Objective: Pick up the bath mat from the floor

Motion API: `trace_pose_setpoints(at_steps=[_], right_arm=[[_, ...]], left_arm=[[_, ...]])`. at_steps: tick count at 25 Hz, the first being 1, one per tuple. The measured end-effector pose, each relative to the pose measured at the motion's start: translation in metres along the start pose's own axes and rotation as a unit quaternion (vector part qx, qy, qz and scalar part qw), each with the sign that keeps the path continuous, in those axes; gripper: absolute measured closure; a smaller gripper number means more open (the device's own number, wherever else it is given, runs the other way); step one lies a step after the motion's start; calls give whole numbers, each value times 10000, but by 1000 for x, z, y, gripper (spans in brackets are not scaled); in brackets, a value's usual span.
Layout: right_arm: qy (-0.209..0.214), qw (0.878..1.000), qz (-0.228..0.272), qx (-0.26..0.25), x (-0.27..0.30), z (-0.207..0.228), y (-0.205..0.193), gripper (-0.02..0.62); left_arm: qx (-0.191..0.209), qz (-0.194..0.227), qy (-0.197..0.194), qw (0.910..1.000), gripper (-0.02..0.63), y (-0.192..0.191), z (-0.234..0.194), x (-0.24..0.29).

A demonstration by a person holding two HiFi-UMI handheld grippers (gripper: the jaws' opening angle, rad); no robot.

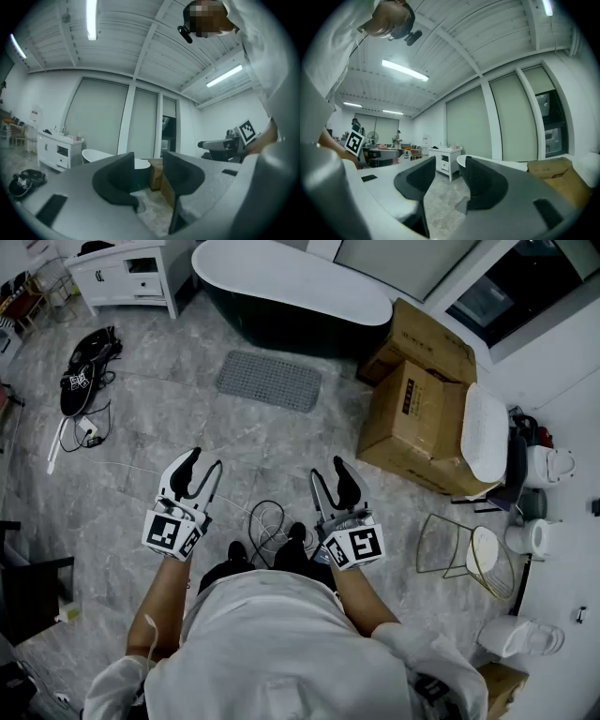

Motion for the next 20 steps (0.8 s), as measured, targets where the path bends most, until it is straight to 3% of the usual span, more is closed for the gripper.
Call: trace_pose_setpoints(at_steps=[4,11,16,20], right_arm=[[142,9985,48,-534,13,-18,4,397],[172,9995,282,3,-7,-3,-12,407],[348,9961,788,-199,-30,10,8,405],[401,9953,875,-61,-55,32,2,393]], left_arm=[[-138,75,-59,9999,425,-5,-18,-1],[-115,174,-184,9996,428,6,1,-11],[-101,179,-188,9996,428,15,21,-14],[-54,154,-258,9995,433,14,52,-11]])
Point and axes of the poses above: the fingertips, and each gripper's own axes: x forward along the fingers, z to its right, y out of its top, the point moved 8 cm from there along -x, backward along the fingers, and after that the axes turned 13 degrees about y, right-handed, at the moved point
